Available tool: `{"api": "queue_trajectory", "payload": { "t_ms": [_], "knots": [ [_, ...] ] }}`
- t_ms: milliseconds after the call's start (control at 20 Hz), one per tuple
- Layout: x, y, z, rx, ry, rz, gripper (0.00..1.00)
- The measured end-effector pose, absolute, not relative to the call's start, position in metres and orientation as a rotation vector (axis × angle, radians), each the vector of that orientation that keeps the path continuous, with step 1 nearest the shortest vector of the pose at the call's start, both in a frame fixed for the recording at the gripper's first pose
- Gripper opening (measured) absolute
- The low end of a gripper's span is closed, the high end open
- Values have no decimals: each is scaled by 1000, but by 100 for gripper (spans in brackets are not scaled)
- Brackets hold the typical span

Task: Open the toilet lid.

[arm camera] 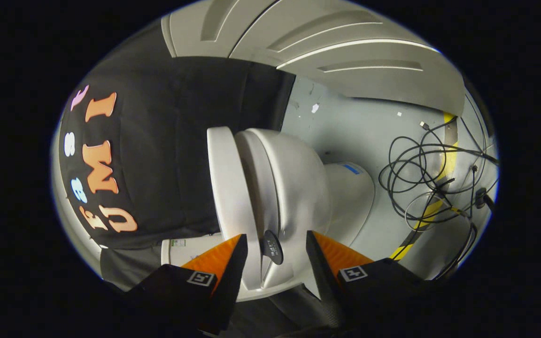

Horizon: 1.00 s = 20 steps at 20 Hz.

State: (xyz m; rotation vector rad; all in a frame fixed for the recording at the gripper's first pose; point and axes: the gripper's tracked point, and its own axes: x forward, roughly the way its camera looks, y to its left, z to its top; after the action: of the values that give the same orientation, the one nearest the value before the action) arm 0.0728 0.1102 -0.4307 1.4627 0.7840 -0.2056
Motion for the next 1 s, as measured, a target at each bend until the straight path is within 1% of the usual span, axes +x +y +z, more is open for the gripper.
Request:
{"api": "queue_trajectory", "payload": {
  "t_ms": [100,250,300,400,500,550,600,650,700,800,1000],
  "knots": [
    [74,110,-431,1441,800,-195,78],
    [78,115,-428,1423,801,-178,60],
    [81,115,-428,1419,795,-177,60],
    [88,116,-436,1388,789,-196,32],
    [92,113,-438,1388,763,-228,22],
    [96,105,-436,1419,730,-240,21],
    [95,111,-427,1460,704,-222,19],
    [97,116,-425,1477,704,-201,12],
    [91,116,-423,1461,706,-192,9],
    [92,117,-428,1402,722,-190,9],
    [97,116,-423,1435,719,-192,8]
  ]
}}
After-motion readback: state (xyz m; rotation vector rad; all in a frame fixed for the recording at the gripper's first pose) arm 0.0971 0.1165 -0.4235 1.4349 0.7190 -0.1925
